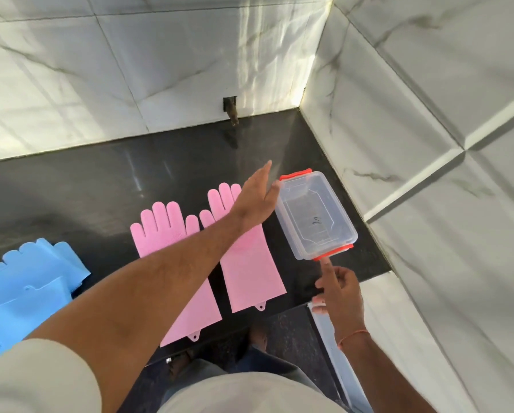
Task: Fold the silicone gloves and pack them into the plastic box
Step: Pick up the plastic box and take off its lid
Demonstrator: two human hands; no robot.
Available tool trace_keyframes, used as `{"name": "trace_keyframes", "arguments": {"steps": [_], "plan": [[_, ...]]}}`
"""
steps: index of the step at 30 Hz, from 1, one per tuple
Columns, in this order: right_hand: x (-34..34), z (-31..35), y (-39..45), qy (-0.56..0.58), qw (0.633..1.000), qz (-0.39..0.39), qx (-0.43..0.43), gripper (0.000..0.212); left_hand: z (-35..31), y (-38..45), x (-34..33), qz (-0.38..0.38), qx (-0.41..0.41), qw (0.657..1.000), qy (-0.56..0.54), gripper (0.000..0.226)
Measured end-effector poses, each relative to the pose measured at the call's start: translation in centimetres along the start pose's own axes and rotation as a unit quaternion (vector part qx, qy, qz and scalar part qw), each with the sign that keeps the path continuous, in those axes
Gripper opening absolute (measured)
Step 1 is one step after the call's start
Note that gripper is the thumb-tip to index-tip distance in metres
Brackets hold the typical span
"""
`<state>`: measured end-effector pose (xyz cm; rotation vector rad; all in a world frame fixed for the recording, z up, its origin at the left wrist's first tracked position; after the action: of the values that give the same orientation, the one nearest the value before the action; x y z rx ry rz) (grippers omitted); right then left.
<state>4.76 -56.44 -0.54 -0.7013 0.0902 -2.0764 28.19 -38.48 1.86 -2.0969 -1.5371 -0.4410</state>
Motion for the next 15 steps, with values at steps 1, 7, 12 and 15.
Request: {"name": "trace_keyframes", "arguments": {"steps": [1,7,12,15], "plan": [[0.3,0.5,0.3,0.028,0.999,-0.011,-0.014,0.056,-1.1,0.9,-0.3,0.011,0.013,1.0,-0.023,0.065],[0.7,2.4,3.1,0.074,0.997,-0.013,-0.037,0.06,-3.4,4.5,-1.5,-0.001,0.075,0.997,0.015,0.049],[2.0,2.7,6.0,0.024,1.0,-0.015,0.001,0.036,-1.4,3.9,-1.2,-0.032,0.092,0.994,0.056,0.035],[3.2,3.3,8.8,-0.035,0.999,-0.029,0.029,0.028,-0.8,1.5,-0.7,-0.048,0.107,0.992,0.052,0.056]]}}
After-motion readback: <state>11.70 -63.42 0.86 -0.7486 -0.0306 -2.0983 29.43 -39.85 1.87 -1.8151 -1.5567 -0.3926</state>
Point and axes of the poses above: each hand's wrist, its own y-axis towards the middle knuckle, its own x-axis out of the back of the hand, z = x × y, the point moved 6 cm from there along y, towards the middle knuckle, and after that the axes turned 7 degrees about x, right-handed, at the moved point
